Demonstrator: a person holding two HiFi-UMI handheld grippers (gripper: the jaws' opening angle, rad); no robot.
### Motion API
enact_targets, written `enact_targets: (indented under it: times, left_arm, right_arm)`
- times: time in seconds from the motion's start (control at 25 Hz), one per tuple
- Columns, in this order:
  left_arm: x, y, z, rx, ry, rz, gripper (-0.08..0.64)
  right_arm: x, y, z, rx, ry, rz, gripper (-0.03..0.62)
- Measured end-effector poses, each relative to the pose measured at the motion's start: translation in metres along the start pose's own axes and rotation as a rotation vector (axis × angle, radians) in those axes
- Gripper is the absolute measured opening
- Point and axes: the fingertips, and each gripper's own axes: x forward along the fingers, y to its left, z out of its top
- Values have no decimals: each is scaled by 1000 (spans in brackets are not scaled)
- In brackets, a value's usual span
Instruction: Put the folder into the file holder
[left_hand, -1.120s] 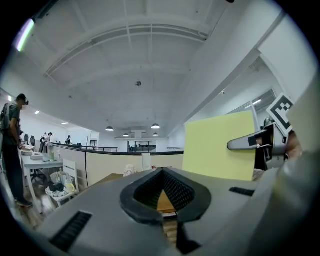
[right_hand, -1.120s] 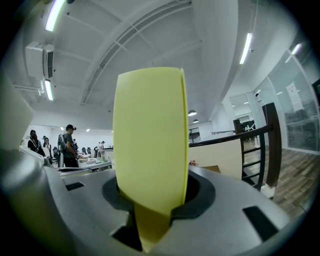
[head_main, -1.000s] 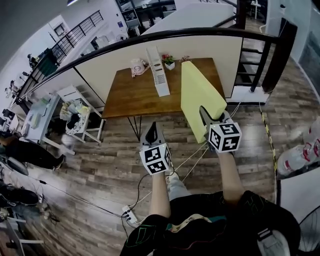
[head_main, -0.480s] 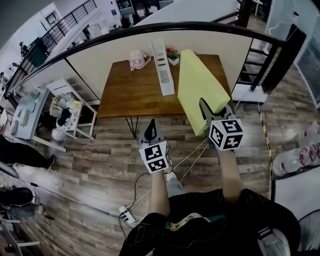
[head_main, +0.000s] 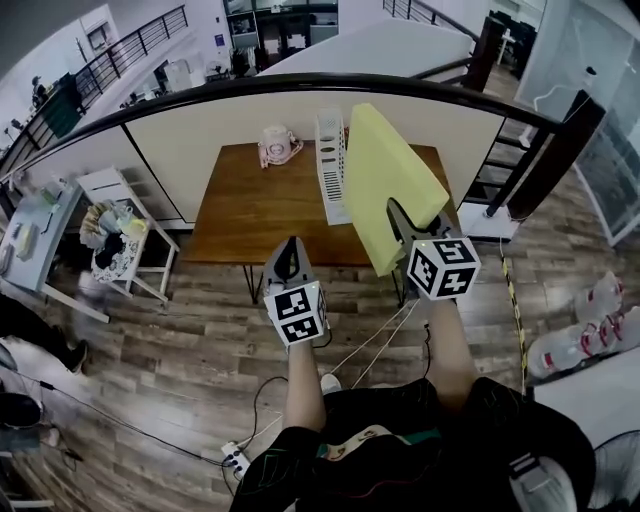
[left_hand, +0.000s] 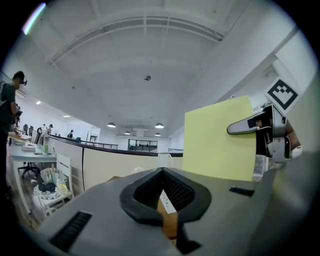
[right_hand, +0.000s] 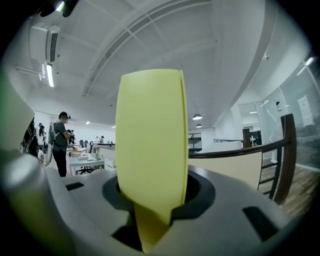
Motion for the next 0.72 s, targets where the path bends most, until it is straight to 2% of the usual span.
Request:
enact_targets:
  times: [0.2, 0.44, 0.72]
  left_arm:
    - [21, 26, 2, -18, -16, -12, -6]
    - [40, 34, -2, -47, -14, -49, -6]
    - [46, 48, 6, -77, -34, -52, -6]
  right_arm:
    - [30, 12, 4, -15, -12, -11, 152]
    - [49, 13, 5, -38, 10, -47, 152]
    - [67, 18, 0, -5, 26, -51, 152]
